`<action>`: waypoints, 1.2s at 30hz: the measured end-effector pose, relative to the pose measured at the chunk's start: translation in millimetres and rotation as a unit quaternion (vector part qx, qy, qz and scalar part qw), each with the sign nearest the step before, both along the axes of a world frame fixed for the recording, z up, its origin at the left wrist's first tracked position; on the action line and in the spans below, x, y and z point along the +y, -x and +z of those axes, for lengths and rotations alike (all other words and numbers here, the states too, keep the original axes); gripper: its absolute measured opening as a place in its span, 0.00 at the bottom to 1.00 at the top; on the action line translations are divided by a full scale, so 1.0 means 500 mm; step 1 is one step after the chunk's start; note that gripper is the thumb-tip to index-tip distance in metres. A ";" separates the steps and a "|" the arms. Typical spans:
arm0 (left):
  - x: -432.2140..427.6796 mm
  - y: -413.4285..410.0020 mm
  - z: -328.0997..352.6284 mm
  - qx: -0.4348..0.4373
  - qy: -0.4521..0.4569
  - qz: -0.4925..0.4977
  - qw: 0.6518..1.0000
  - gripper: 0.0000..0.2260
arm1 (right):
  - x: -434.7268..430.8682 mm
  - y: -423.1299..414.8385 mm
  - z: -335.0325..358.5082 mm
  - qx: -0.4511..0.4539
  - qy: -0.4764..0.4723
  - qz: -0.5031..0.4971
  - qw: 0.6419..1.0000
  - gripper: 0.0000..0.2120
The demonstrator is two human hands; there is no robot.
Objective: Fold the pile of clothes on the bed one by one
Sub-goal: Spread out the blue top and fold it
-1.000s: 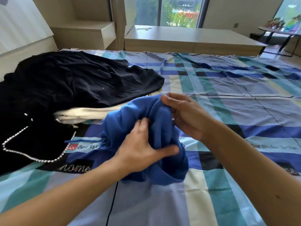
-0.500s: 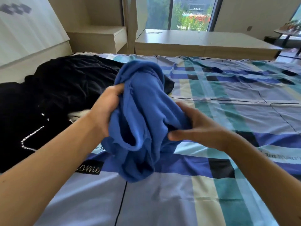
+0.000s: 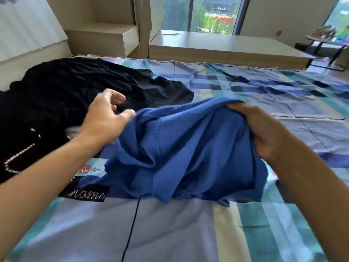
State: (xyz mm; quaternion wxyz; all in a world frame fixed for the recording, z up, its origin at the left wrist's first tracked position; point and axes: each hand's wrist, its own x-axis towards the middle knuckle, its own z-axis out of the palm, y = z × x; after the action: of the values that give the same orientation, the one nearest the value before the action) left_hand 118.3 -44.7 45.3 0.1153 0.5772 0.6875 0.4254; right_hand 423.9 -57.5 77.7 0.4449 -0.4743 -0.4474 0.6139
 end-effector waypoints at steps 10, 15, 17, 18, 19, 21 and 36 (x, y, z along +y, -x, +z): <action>-0.121 -0.266 -0.128 -0.029 -0.021 -0.322 0.946 0.09 | 0.028 0.051 -0.038 0.265 0.035 -0.032 0.963 0.05; -0.060 -0.249 -0.041 -0.313 0.020 -0.227 0.922 0.11 | 0.003 0.020 -0.040 0.018 -0.082 0.066 0.994 0.30; -0.050 -0.231 -0.015 -0.380 0.040 -0.196 0.903 0.11 | -0.010 0.018 -0.053 -0.095 -0.121 0.137 0.979 0.39; -0.049 -0.222 -0.009 -0.397 0.051 -0.178 0.899 0.11 | -0.014 0.023 -0.064 -0.161 -0.153 0.163 0.961 0.40; -0.049 -0.214 -0.005 -0.405 0.063 -0.161 0.898 0.10 | -0.013 0.028 -0.078 -0.241 -0.200 0.170 0.934 0.37; -0.045 -0.201 -0.004 -0.420 0.080 -0.140 0.893 0.12 | -0.001 0.038 -0.108 -0.373 -0.287 0.140 0.871 0.21; -0.028 -0.105 -0.116 0.333 0.203 -0.059 0.919 0.28 | 0.000 0.009 -0.033 0.087 0.070 0.037 0.993 0.12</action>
State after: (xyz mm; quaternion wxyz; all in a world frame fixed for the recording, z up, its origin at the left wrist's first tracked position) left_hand 170.5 -58.6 -12.8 0.0189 0.6890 0.7226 0.0528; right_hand 419.4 -57.3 61.2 0.4246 -0.4319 -0.3798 0.6992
